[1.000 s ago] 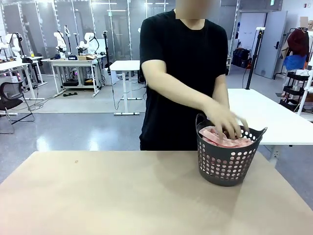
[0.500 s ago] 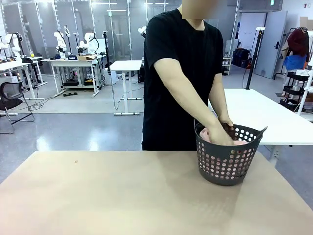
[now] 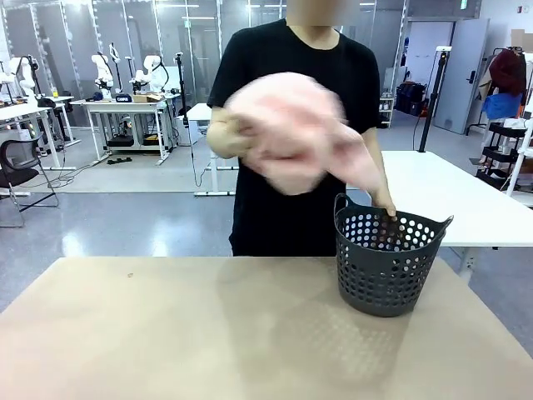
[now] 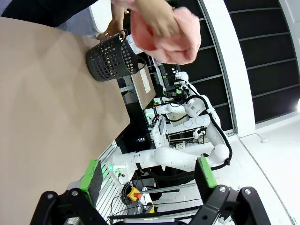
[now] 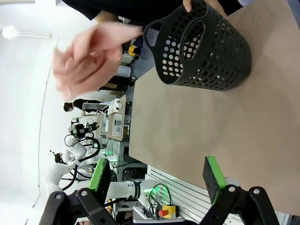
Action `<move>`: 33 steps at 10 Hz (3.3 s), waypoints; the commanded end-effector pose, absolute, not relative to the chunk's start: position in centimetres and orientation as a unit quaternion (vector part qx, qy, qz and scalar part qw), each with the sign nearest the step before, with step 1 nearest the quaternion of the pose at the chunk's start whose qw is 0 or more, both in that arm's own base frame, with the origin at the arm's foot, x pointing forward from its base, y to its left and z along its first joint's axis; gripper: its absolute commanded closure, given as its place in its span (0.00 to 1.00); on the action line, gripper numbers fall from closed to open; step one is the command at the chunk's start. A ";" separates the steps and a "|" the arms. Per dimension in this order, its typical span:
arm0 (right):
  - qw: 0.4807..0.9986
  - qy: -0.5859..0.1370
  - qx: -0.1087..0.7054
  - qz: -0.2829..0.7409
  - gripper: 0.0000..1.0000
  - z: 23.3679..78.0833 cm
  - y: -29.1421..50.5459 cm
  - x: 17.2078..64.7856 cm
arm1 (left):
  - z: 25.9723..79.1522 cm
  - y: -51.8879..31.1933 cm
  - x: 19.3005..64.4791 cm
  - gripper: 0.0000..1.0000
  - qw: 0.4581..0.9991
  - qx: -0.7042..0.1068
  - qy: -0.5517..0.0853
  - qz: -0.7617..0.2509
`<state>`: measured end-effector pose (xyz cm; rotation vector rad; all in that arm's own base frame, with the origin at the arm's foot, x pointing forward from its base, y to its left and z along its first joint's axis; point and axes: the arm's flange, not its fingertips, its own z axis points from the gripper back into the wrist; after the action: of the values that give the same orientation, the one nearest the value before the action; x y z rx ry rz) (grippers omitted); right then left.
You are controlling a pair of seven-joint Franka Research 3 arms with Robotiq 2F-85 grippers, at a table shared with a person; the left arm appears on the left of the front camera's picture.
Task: Fold the towel.
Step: Grab the top end of the 100 cm Hotel Towel extended by the human.
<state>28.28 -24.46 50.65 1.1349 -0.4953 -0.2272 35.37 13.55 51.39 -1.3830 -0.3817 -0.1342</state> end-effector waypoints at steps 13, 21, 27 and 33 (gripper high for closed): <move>0.809 -0.234 0.528 -0.106 0.00 50.9 -24.4 28.2 | 51.6 13.6 35.2 0.00 0.748 -0.636 -0.176 -0.070; 0.809 -0.234 0.528 -0.106 0.00 50.9 -24.4 28.2 | 51.6 13.6 35.2 0.00 0.748 -0.636 -0.176 -0.070; 0.809 -0.234 0.528 -0.106 0.00 50.9 -24.4 28.2 | 51.6 13.6 35.2 0.00 0.748 -0.636 -0.176 -0.070; 0.809 -0.234 0.528 -0.106 0.00 50.9 -24.4 28.2 | 51.6 13.6 35.2 0.00 0.748 -0.636 -0.176 -0.070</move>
<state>28.27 -24.46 50.65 1.1349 -0.4954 -0.2272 35.37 13.55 51.39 -1.3831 -0.3817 -0.1342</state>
